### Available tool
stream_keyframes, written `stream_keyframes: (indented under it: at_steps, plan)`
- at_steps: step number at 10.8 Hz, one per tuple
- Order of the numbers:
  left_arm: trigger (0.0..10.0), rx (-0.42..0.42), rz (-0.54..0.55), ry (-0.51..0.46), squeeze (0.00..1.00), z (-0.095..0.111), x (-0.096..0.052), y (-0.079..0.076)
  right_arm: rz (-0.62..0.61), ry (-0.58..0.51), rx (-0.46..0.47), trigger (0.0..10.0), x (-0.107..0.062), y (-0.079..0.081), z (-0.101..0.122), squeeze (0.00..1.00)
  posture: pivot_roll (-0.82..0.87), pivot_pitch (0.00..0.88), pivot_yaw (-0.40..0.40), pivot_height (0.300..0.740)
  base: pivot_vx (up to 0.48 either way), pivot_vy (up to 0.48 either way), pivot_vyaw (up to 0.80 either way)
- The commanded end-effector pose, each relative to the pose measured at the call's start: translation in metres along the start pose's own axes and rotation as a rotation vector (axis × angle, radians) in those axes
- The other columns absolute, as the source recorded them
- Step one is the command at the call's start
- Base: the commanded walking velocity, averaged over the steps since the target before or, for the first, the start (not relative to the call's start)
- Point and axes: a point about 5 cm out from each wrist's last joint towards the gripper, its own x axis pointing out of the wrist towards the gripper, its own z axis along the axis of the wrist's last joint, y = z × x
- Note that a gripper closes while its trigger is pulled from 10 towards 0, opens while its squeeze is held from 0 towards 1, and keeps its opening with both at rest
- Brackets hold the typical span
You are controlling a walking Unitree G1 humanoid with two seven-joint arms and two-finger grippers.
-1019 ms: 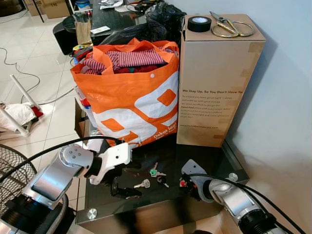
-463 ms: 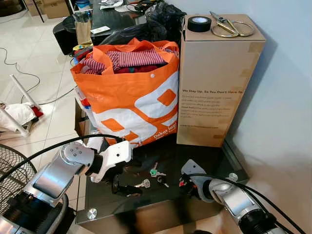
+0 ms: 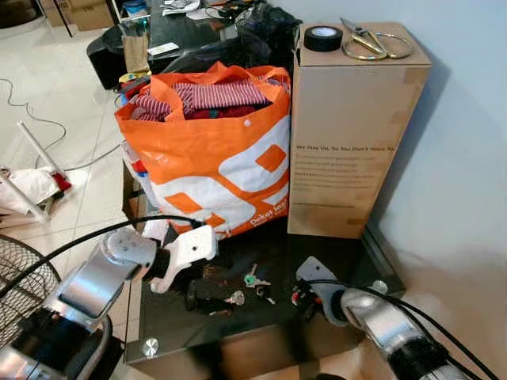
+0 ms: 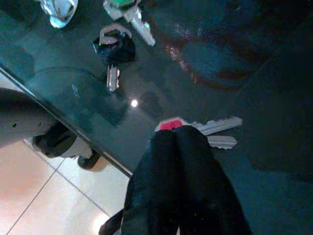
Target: Hang keys on a hook
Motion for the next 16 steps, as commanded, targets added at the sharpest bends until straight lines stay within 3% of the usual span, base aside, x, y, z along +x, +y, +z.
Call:
stream_keyframes:
  at_steps: [1, 3, 4, 5, 6, 8, 9, 11, 15, 16]
  plan:
    - [10.0, 0.003, 0.041, -0.004, 0.0, 0.001, -0.002, 0.004, -0.019, -0.063, 0.014, 0.0, -0.013, -0.006, 0.01, 0.0, -0.17, 0.0, 0.112, 0.74, 0.0, 0.0, 0.0]
    - [10.0, -0.004, 0.189, -0.057, 0.0, -0.002, -0.003, 0.01, -0.078, -0.154, 0.061, 0.0, -0.039, -0.011, 0.014, 0.0, -0.17, 0.0, 0.128, 0.74, 0.0, 0.0, 0.0]
    - [10.0, -0.004, 0.324, -0.104, 0.0, 0.001, -0.005, 0.019, -0.125, -0.23, 0.073, 0.0, -0.05, -0.012, 0.023, 0.0, -0.17, 0.0, 0.137, 0.74, 0.0, 0.0, 0.0]
    - [10.0, -0.011, 0.579, -0.191, 0.0, 0.012, -0.011, 0.037, -0.218, -0.373, 0.116, 0.0, -0.066, -0.014, 0.038, 0.0, -0.17, 0.0, 0.14, 0.74, 0.0, 0.0, 0.0]
    - [10.0, -0.031, 0.826, -0.315, 0.0, 0.03, -0.02, 0.052, -0.387, -0.54, 0.202, 0.0, -0.087, -0.02, 0.054, 0.0, -0.16, 0.0, 0.135, 0.74, 0.0, 0.0, 0.0]
    - [10.0, -0.09, 0.991, -0.446, 0.0, 0.049, -0.023, 0.047, -0.548, -0.688, 0.322, 0.0, -0.108, -0.017, 0.065, 0.0, -0.14, 0.0, 0.128, 0.74, 0.0, 0.0, 0.0]
    - [10.0, -0.112, 1.039, -0.432, 0.0, 0.041, -0.019, 0.041, -0.621, -0.772, 0.384, 0.0, -0.114, -0.017, 0.071, 0.0, -0.13, 0.0, 0.12, 0.74, 0.0, 0.0, 0.0]
    - [10.0, -0.041, 1.019, -0.35, 0.0, 0.032, -0.006, 0.032, -0.734, -0.801, 0.447, 0.0, -0.117, -0.023, 0.075, 0.0, -0.13, 0.0, 0.108, 0.74, 0.0, 0.0, 0.0]
    - [10.0, -0.102, 1.028, -0.364, 0.0, 0.028, 0.004, 0.029, -0.763, -0.788, 0.412, 0.0, -0.119, -0.03, 0.078, 0.0, -0.12, 0.0, 0.082, 0.74, -0.061, 0.0, 0.0]
    - [10.0, -0.115, 1.038, -0.375, 0.0, 0.028, 0.003, 0.03, -0.766, -0.777, 0.396, 0.7, -0.12, -0.03, 0.079, 0.0, -0.12, 0.0, 0.08, 0.74, -0.3, 0.0, 0.0]
